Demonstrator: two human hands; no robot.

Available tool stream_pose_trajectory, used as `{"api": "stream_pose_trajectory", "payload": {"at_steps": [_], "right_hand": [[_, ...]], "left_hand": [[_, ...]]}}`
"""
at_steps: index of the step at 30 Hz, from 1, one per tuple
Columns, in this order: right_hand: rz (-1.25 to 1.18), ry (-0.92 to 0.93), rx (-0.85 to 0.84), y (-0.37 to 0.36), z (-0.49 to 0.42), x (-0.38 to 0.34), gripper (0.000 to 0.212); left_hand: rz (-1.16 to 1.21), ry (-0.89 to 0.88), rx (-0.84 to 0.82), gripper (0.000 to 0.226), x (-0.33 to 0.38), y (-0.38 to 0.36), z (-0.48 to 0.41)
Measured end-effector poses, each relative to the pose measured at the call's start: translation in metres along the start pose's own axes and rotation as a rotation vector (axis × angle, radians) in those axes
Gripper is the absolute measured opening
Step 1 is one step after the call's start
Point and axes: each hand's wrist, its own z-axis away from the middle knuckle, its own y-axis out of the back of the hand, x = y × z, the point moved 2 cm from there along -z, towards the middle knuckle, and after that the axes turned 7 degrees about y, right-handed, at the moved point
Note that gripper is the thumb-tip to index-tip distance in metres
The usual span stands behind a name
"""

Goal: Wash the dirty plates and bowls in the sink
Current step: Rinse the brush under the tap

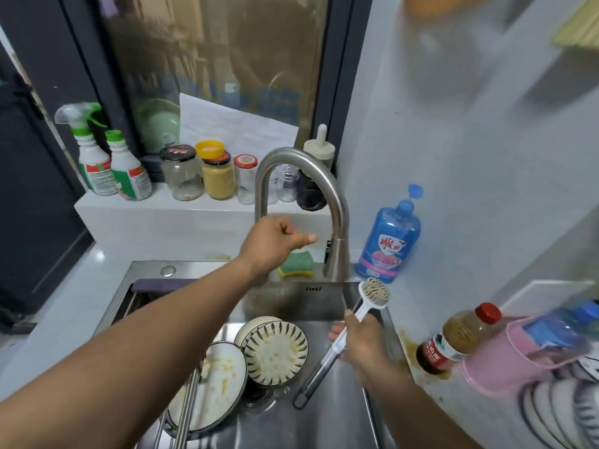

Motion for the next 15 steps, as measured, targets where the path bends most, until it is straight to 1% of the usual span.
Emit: {"api": "stream_pose_trajectory", "payload": {"at_steps": [1, 3, 5, 6, 8, 10, 12, 15], "right_hand": [[-0.032, -0.012, 0.0, -0.003, -0.001, 0.003, 0.011], [-0.075, -0.032, 0.003, -0.01, -0.003, 0.013, 0.012], [-0.071, -0.031, 0.004, -0.014, -0.002, 0.024, 0.013], [-0.069, -0.028, -0.001, -0.017, -0.003, 0.03, 0.013], [-0.078, -0.041, -0.008, -0.022, -0.002, 0.038, 0.01], [-0.095, -0.06, -0.011, -0.026, -0.003, 0.043, 0.012], [-0.085, -0.075, -0.023, -0.028, -0.006, 0.047, 0.013], [-0.097, -0.09, -0.038, -0.03, -0.008, 0.05, 0.015]], "left_hand": [[-0.013, 0.037, 0.055, 0.045, -0.018, 0.01, -0.004], [-0.014, 0.135, 0.218, 0.028, -0.058, 0.036, -0.012], [0.023, 0.236, 0.325, 0.02, -0.09, 0.055, -0.016], [0.028, 0.258, 0.323, 0.021, -0.102, 0.061, -0.02], [0.007, 0.253, 0.242, 0.024, -0.115, 0.058, -0.027], [-0.072, 0.235, 0.181, 0.02, -0.123, 0.049, -0.034], [-0.179, 0.234, 0.174, 0.016, -0.128, 0.044, -0.039], [-0.232, 0.268, 0.181, 0.015, -0.139, 0.045, -0.046]]}}
